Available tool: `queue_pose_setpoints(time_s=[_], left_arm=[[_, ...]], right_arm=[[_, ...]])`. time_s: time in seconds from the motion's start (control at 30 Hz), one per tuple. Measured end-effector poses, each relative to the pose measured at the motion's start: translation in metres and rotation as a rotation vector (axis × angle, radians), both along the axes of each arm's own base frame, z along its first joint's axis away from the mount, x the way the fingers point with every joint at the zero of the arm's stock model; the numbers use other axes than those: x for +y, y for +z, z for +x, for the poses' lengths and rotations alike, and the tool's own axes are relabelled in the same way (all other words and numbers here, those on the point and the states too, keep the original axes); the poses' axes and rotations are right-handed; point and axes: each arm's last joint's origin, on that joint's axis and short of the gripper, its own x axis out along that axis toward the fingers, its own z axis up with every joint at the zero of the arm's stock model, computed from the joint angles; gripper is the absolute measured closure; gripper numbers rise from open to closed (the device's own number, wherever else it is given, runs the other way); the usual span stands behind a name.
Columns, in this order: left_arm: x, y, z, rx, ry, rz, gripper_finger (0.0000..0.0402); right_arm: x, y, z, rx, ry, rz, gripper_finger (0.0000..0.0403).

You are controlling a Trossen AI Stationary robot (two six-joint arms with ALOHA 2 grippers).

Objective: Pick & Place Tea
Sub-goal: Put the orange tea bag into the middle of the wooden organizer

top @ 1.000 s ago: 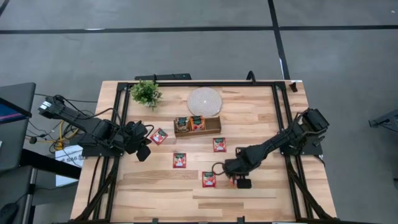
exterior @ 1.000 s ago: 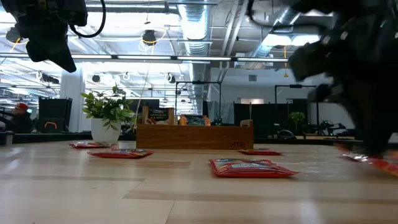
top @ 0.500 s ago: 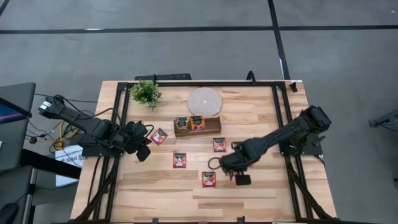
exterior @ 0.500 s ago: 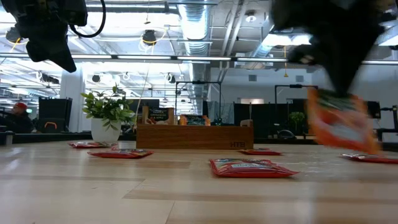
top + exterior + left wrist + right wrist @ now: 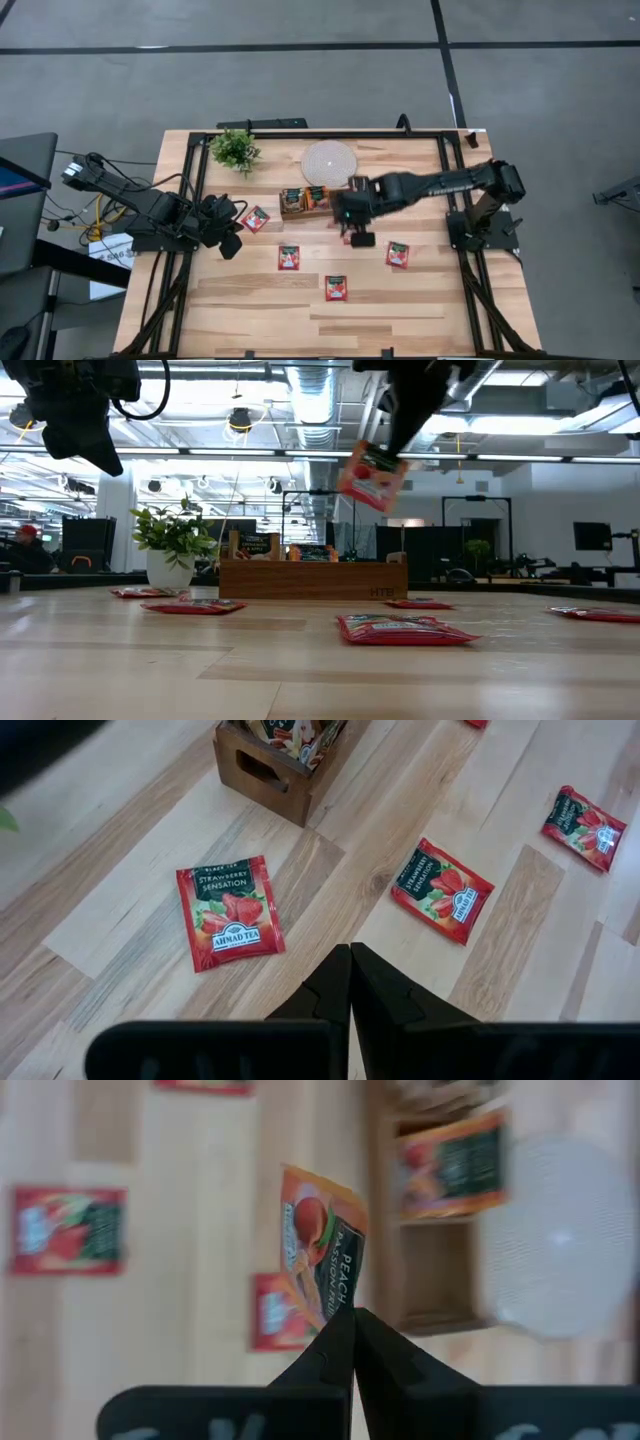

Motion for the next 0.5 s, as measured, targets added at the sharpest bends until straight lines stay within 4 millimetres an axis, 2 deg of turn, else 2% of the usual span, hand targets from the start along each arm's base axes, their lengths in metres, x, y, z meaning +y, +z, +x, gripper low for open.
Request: queue_pose_setpoints(time_s=[0.17, 0.37, 0.5], left_arm=[[0.0, 0.0, 0.0, -0.002, 0.003, 0.005, 0.0401], [0.001, 0.0, 0.0, -0.009, 0.014, 0.021, 0.0401], [0.001, 0.0, 0.0, -0.011, 0.016, 0.024, 0.0401]], right_arm=[[-0.028, 0.01, 0.006, -0.052, -0.013, -0.07, 0.0403], [-0.048, 0.014, 0.013, -0.117, -0.017, -0.112, 0.0403], [-0.058, 0.001, 0.028, -0.096, -0.007, -0.143, 0.0403]])
